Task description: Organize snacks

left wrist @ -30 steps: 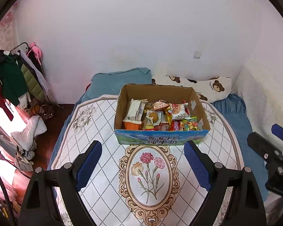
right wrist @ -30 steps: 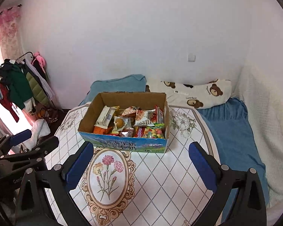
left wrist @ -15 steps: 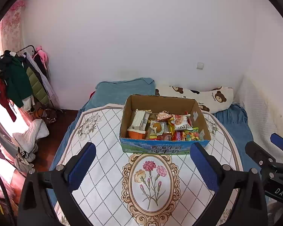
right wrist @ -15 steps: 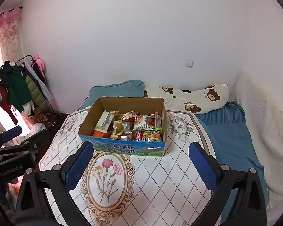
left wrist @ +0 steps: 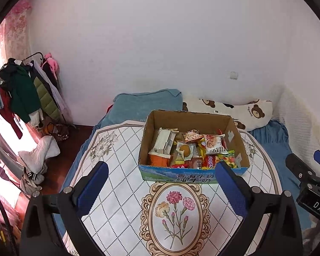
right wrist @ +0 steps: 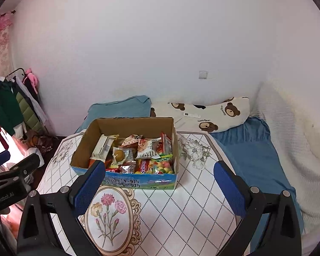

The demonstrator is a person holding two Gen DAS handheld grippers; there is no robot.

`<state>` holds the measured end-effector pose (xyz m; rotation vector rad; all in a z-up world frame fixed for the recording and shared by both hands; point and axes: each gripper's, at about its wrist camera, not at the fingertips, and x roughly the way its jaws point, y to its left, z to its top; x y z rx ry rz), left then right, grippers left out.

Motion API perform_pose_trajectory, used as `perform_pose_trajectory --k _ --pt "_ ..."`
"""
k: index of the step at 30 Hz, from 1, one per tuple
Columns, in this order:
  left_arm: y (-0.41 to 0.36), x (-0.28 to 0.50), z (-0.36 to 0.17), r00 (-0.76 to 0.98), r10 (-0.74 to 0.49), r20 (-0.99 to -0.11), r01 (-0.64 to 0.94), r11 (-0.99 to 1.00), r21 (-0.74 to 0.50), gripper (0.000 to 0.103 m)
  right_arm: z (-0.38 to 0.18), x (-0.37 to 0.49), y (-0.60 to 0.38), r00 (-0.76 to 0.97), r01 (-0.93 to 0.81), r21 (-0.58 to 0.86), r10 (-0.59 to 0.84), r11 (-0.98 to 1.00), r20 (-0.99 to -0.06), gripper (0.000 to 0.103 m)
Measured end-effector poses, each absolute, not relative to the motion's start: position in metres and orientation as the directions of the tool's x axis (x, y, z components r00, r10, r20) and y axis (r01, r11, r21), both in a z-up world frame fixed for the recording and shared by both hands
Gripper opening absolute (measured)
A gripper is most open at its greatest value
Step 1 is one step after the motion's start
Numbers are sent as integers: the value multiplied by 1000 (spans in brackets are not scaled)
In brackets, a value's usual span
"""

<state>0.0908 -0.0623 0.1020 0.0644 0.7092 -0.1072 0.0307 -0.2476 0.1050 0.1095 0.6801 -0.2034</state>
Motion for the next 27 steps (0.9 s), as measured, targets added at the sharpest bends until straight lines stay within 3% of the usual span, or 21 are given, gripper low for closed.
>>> perform_pose_trajectory --k 27 --pt "-73 146 62 688 -31 -725 114 991 66 102 54 88 -256 707 242 9 -170 970 -686 103"
